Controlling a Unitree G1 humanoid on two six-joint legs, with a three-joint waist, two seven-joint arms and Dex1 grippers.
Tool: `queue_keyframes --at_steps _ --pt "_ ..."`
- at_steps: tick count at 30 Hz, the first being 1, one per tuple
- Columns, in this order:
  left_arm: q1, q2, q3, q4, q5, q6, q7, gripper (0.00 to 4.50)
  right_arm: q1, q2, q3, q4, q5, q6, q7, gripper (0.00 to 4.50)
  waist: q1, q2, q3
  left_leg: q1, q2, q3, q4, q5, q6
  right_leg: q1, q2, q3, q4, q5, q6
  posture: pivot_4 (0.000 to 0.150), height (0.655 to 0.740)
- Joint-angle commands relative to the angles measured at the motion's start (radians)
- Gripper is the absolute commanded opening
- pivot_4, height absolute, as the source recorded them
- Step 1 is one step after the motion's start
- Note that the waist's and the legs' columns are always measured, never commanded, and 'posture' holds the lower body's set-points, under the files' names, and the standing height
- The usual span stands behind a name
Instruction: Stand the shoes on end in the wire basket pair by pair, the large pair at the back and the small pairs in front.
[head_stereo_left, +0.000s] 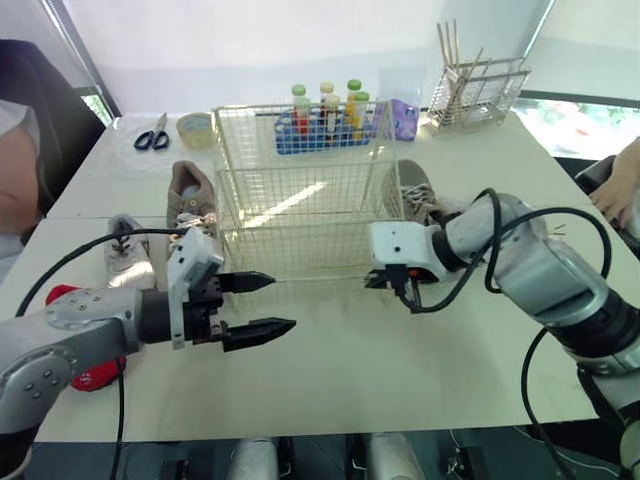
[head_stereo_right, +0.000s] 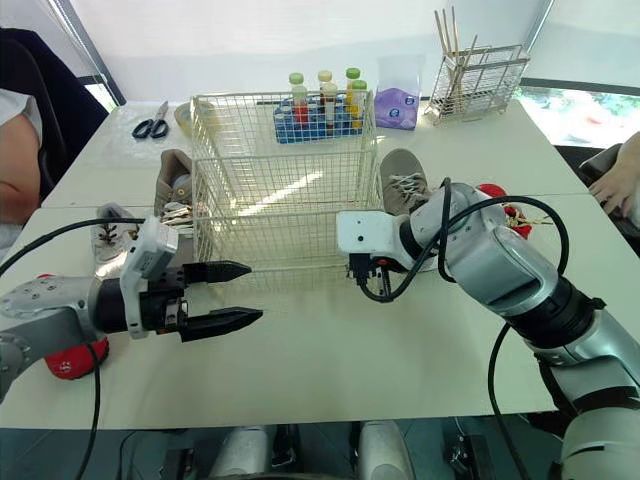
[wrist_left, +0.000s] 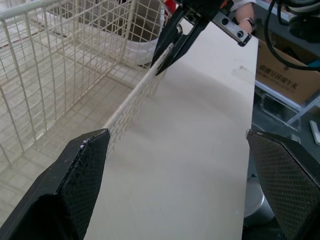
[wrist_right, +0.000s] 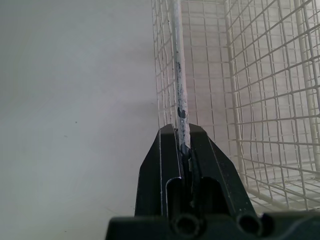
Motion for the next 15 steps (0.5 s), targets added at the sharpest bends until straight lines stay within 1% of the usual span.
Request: queue_keyframes --at_steps 1,4,5,7,8,9,13,15 --pt "-0.026 -0.003 -0.006 0.003 0.010 -0.011 -0.014 4.50 -0.009 0.027 -0.004 -0.023 0.016 -0.007 -0.023 0.06 0.000 0.000 0.000 0.000 0.000 0.000 0.000 0.000 0.000 0.000 0.000 0.000 0.000 0.000 0.000 0.150 0.7352" --pt "-0.029 -0.002 -0.009 0.005 0.012 -0.009 -0.020 4.50 -0.007 0.024 0.002 -0.017 0.011 -0.025 -0.026 0.06 0.000 0.000 0.000 0.000 0.000 0.000 0.000 0.000 0.000 0.000 0.000 0.000 0.000 0.000 0.000 0.150 0.7352" --pt "-0.028 -0.001 -0.009 0.006 0.013 -0.010 -0.023 4.50 -0.005 0.018 0.003 -0.018 0.013 -0.030 -0.023 0.34 0.001 0.000 0.000 0.000 0.000 0.000 0.000 0.000 0.000 0.000 0.000 0.000 0.000 0.000 0.000 0.150 0.7352" --pt "-0.029 -0.001 -0.010 0.010 0.016 -0.010 -0.029 4.50 0.000 -0.001 -0.001 -0.034 0.018 -0.043 -0.011 1.04 0.002 0.000 0.000 0.000 0.000 0.000 0.000 0.000 0.000 0.000 0.000 0.000 0.000 0.000 0.000 0.150 0.7352" --pt "-0.030 -0.001 -0.012 0.013 0.017 -0.009 -0.032 4.50 -0.002 -0.009 -0.003 -0.042 0.015 -0.046 -0.010 1.47 0.003 0.000 0.000 0.000 0.000 0.000 0.000 0.000 0.000 0.000 0.000 0.000 0.000 0.000 0.000 0.150 0.7352" --pt "-0.030 0.001 -0.015 0.017 0.021 -0.007 -0.037 4.50 -0.011 -0.011 -0.015 -0.050 0.017 -0.036 -0.015 1.99 0.003 0.000 0.000 0.000 0.000 0.000 0.000 0.000 0.000 0.000 0.000 0.000 0.000 0.000 0.000 0.150 0.7352" --pt "-0.031 0.004 -0.031 0.024 0.045 -0.009 -0.061 4.50 -0.055 -0.046 -0.100 -0.073 0.054 0.015 -0.010 1.99 0.006 0.000 0.000 0.000 0.000 0.000 0.000 0.000 0.000 0.000 0.000 0.000 0.000 0.000 0.000 0.150 0.7352" --pt "-0.040 -0.001 -0.034 0.027 0.044 -0.008 -0.068 4.50 -0.077 -0.053 -0.208 -0.073 0.128 0.072 -0.011 1.99 0.007 0.000 0.000 0.000 0.000 0.000 0.000 0.000 0.000 0.000 0.000 0.000 0.000 0.000 0.000 0.150 0.7352"
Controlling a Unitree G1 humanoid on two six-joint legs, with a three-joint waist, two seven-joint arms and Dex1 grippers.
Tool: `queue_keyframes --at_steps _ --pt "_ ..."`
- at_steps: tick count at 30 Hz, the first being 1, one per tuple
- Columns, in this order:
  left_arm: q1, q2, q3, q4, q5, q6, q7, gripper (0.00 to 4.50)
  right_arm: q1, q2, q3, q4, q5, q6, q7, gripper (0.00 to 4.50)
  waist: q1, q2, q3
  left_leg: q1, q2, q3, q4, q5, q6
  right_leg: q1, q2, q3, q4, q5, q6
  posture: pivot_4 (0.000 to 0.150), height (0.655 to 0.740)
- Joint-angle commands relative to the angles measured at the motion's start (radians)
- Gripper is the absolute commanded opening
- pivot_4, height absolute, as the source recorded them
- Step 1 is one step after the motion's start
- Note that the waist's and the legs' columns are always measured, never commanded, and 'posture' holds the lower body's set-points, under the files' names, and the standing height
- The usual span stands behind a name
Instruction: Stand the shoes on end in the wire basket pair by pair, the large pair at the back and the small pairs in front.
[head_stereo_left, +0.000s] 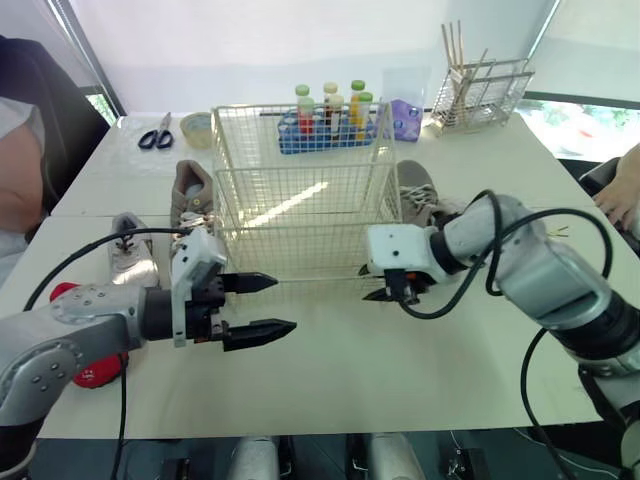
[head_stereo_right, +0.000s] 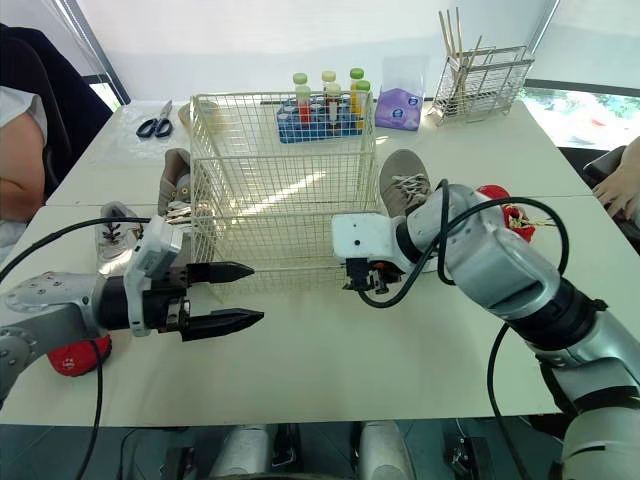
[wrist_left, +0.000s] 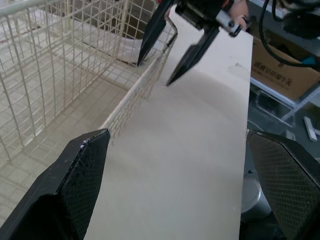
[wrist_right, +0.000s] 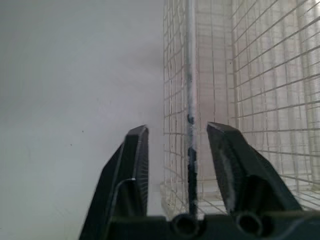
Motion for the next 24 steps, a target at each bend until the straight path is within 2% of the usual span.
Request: queue_keyframes --at_steps 1,5,9,12,15,20,24 --pt "-0.030 -0.004 0.002 -0.003 -0.005 -0.009 -0.018 4.50 -0.071 -0.006 -0.253 -0.015 0.149 0.127 0.001 1.99 0.000 0.000 0.000 0.000 0.000 0.000 0.000 0.000 0.000 0.000 0.000 0.000 0.000 0.000 0.000 0.150 0.7352" --pt "-0.087 -0.045 0.024 0.019 -0.106 -0.003 -0.027 4.50 -0.077 0.015 -0.553 0.072 0.320 0.213 -0.035 1.99 0.003 -0.002 -0.001 0.000 0.000 -0.002 0.000 0.000 0.000 0.001 0.000 0.000 0.000 0.000 0.000 0.150 0.7352" --pt "-0.196 -0.042 0.006 0.083 -0.149 0.021 -0.092 4.50 -0.010 0.068 -0.709 0.099 0.385 0.194 -0.152 1.99 0.001 -0.004 -0.002 0.001 0.000 -0.003 0.000 0.000 0.001 0.004 0.000 -0.001 -0.001 0.000 0.000 0.150 0.7352" --pt "-0.280 -0.035 -0.012 0.154 -0.184 0.062 -0.166 4.50 0.042 0.164 -0.832 0.100 0.439 0.188 -0.277 2.91 -0.002 -0.004 -0.002 0.003 -0.001 -0.002 0.001 0.000 0.001 0.006 0.001 -0.001 -0.001 0.000 0.000 0.150 0.7352" --pt "-0.285 -0.045 -0.018 0.178 -0.235 0.103 -0.211 4.50 0.176 0.213 -0.899 0.037 0.445 0.145 -0.374 4.41 0.000 -0.004 -0.002 0.004 -0.001 -0.003 0.000 0.000 0.001 0.007 0.001 -0.001 0.000 0.000 0.000 0.150 0.7352" --pt "-0.301 -0.074 -0.051 0.197 -0.242 0.134 -0.221 4.50 0.287 0.271 -0.974 -0.046 0.537 0.148 -0.494 4.41 0.000 -0.004 -0.002 0.003 -0.001 -0.002 0.000 0.000 0.001 0.007 0.001 -0.001 0.000 0.000 0.001 0.150 0.7352" --pt "-0.379 -0.088 -0.108 0.241 -0.161 0.137 -0.243 4.50 0.321 0.241 -0.979 -0.006 0.547 0.123 -0.548 4.41 0.002 -0.004 -0.002 0.005 -0.001 -0.004 0.000 0.000 0.001 0.009 0.001 -0.001 0.000 0.000 0.001 0.150 0.7352"
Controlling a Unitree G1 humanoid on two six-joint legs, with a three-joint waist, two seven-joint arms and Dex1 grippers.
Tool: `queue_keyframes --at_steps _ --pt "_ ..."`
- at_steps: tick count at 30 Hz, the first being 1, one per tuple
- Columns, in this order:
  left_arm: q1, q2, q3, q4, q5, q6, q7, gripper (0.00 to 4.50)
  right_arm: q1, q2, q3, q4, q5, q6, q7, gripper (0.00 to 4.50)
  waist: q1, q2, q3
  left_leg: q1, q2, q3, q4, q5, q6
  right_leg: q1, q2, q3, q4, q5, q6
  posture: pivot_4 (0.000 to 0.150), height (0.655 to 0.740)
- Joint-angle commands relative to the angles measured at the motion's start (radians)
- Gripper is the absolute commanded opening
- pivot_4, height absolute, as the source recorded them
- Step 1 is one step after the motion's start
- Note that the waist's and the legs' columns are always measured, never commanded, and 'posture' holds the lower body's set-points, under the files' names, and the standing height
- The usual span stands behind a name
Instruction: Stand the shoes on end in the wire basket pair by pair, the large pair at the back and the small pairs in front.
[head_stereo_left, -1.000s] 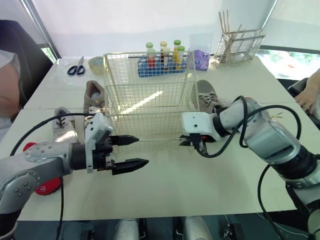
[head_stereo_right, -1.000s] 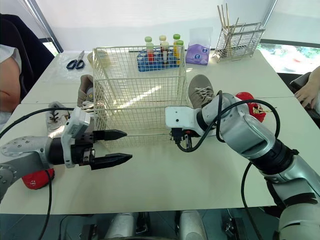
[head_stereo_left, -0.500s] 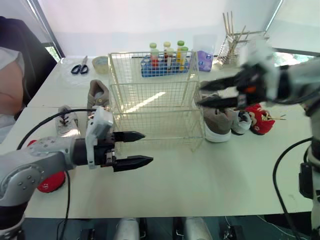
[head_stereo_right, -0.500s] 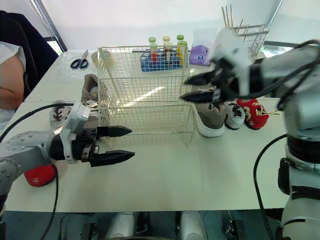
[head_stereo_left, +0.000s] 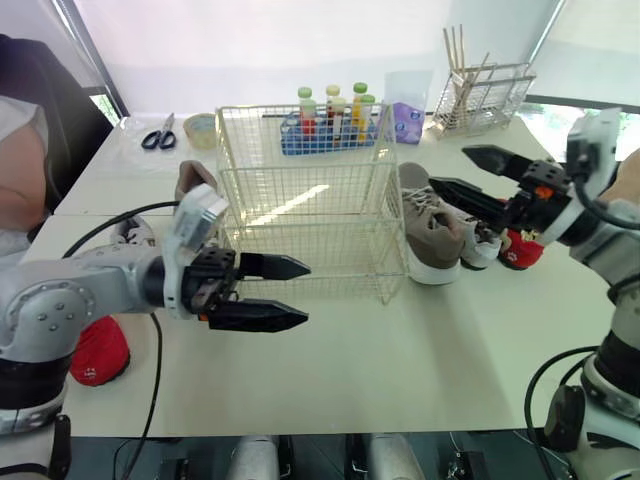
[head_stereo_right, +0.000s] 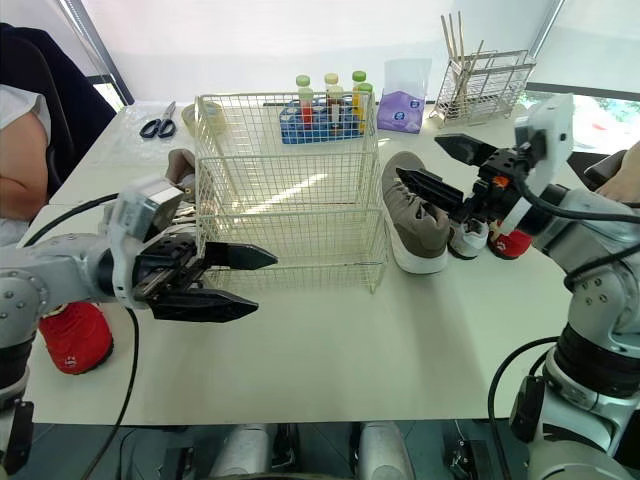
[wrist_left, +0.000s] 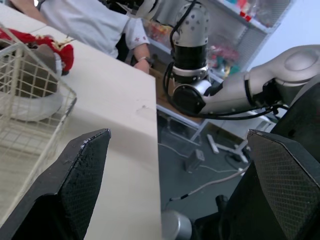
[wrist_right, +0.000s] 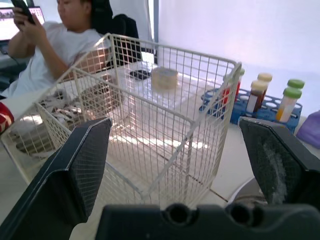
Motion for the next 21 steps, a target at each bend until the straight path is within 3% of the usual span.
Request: queue_keyframes --at_steps 1,6,10,17,21 --pt "-0.050 0.005 -0.026 0.024 0.069 -0.010 -0.031 4.50 0.021 -0.027 -0.027 0.005 0.012 -0.033 -0.064 4.41 -0.001 0.000 0.000 0.001 0.000 0.000 0.000 0.000 0.000 0.002 0.000 0.000 -0.001 0.000 0.000 0.150 0.7352" --pt "-0.001 0.042 -0.013 -0.019 0.142 -0.012 -0.021 4.50 0.107 0.033 -0.022 0.030 -0.017 -0.097 -0.191 4.41 -0.008 0.000 0.000 0.004 0.000 -0.001 -0.001 0.000 0.000 0.003 0.000 0.000 -0.001 0.000 0.000 0.150 0.7352" --pt "0.085 0.027 0.069 -0.074 0.043 0.015 0.089 4.50 0.119 0.152 -0.064 0.132 0.055 -0.174 -0.240 4.41 -0.007 0.000 0.000 0.004 0.001 -0.001 -0.002 0.000 -0.001 0.004 0.000 0.000 -0.001 0.000 0.000 0.150 0.7352" --pt "0.187 -0.011 0.133 -0.161 -0.104 -0.002 0.251 4.50 0.159 0.103 0.086 0.256 -0.053 -0.302 -0.222 4.41 -0.002 0.000 0.000 0.004 0.001 -0.002 -0.001 0.000 0.000 0.005 -0.001 0.000 -0.001 0.000 0.000 0.150 0.7352" --pt "0.146 -0.011 0.103 -0.170 -0.074 -0.022 0.260 4.50 0.134 0.089 0.153 0.358 -0.101 -0.389 -0.205 4.41 -0.003 0.000 0.000 0.005 0.001 -0.003 -0.001 0.000 0.000 0.005 -0.001 0.000 -0.001 0.000 0.000 0.150 0.7352"
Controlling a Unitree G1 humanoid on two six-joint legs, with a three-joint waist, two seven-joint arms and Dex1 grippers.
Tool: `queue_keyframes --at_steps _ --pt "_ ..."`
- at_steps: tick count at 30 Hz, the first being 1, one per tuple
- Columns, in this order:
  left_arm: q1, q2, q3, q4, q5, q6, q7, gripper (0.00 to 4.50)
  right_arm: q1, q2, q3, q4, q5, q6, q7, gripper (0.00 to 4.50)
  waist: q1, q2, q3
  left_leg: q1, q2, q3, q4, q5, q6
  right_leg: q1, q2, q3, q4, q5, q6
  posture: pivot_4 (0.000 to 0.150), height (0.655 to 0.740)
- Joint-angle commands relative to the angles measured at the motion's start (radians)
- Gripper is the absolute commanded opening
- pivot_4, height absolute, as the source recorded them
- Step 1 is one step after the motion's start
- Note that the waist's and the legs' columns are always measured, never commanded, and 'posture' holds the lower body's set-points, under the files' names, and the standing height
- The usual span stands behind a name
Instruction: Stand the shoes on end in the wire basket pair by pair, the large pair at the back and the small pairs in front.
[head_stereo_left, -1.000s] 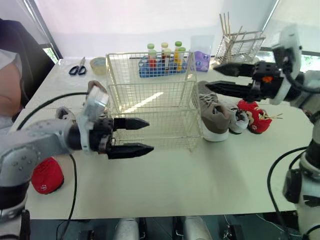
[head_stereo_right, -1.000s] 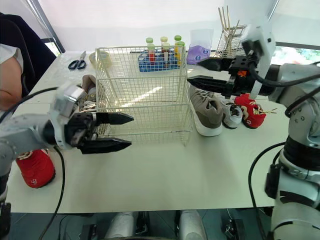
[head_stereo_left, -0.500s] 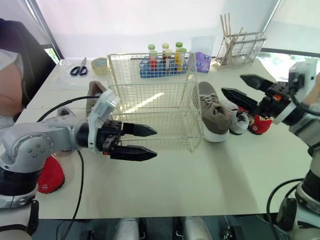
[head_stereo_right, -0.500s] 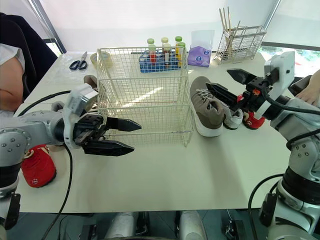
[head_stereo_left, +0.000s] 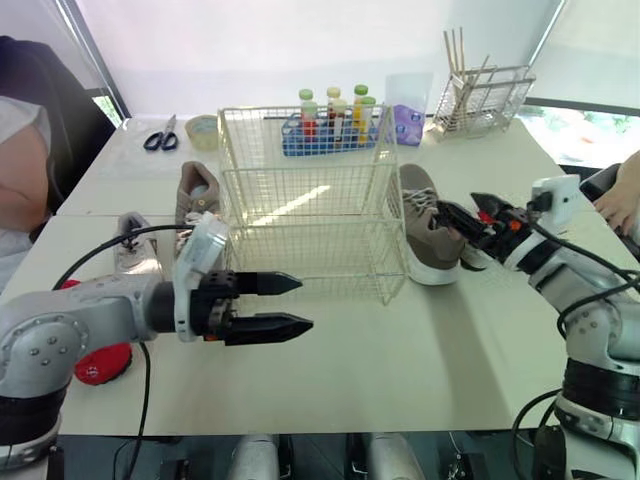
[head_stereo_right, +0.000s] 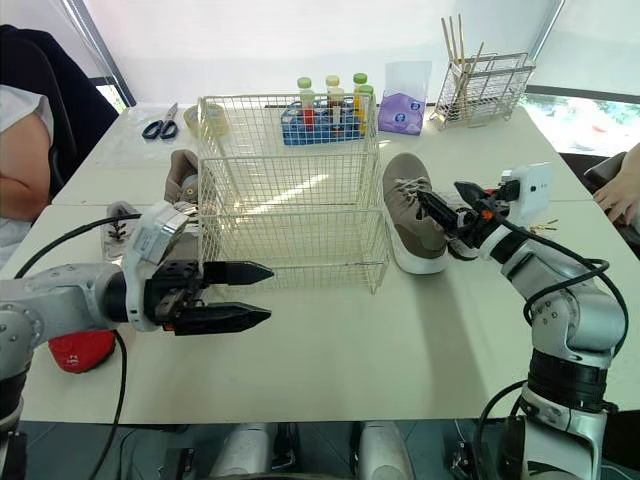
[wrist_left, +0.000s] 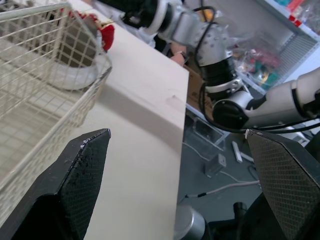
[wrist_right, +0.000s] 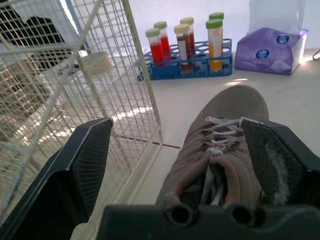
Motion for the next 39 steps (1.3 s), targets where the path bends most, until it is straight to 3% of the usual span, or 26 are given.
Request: queue_keyframes --at_steps 1,10,19,29,31,39 --pt "-0.050 0.007 0.004 -0.012 0.007 -0.030 -0.005 4.50 -0.021 -0.012 0.043 0.036 -0.048 -0.094 0.002 4.41 0.000 0.000 0.000 0.000 0.000 0.000 0.000 0.000 0.000 0.000 0.000 0.000 0.000 0.000 0.000 0.150 0.7352" --pt "-0.067 0.013 -0.009 0.016 0.051 -0.044 -0.047 4.50 0.136 0.007 0.100 -0.015 -0.101 -0.167 -0.040 4.41 0.001 0.000 0.000 0.000 0.000 0.000 0.000 0.000 0.000 0.000 0.000 0.000 0.000 0.000 0.001 0.150 0.7352" --pt "-0.097 -0.007 -0.037 0.034 0.098 -0.052 -0.065 4.50 0.100 0.052 0.174 0.102 -0.176 -0.215 -0.105 4.41 -0.004 0.000 0.000 0.002 0.000 0.000 -0.001 0.000 -0.001 0.001 0.001 0.000 0.000 0.000 0.000 0.150 0.7352" --pt "-0.086 -0.017 -0.032 0.026 0.120 -0.057 -0.054 4.50 0.114 0.025 0.252 0.136 -0.251 -0.229 -0.100 0.47 -0.004 -0.002 -0.001 0.009 0.001 0.000 -0.001 0.000 -0.001 0.008 0.000 0.000 -0.001 -0.002 -0.002 0.150 0.7352" --pt "-0.085 -0.018 -0.032 0.027 0.124 -0.059 -0.055 4.50 0.099 0.037 0.231 0.134 -0.243 -0.233 -0.116 0.23 -0.004 -0.002 -0.001 0.009 0.001 0.000 -0.001 0.000 -0.001 0.008 0.000 0.000 -0.001 -0.002 -0.003 0.150 0.7352" --pt "-0.095 -0.020 -0.033 0.048 0.156 -0.065 -0.080 4.50 -0.068 0.057 0.055 0.129 -0.155 -0.308 -0.202 0.23 -0.002 0.002 0.001 0.007 0.001 0.001 -0.001 0.000 -0.001 0.006 0.000 0.000 -0.001 -0.002 -0.003 0.150 0.7352"
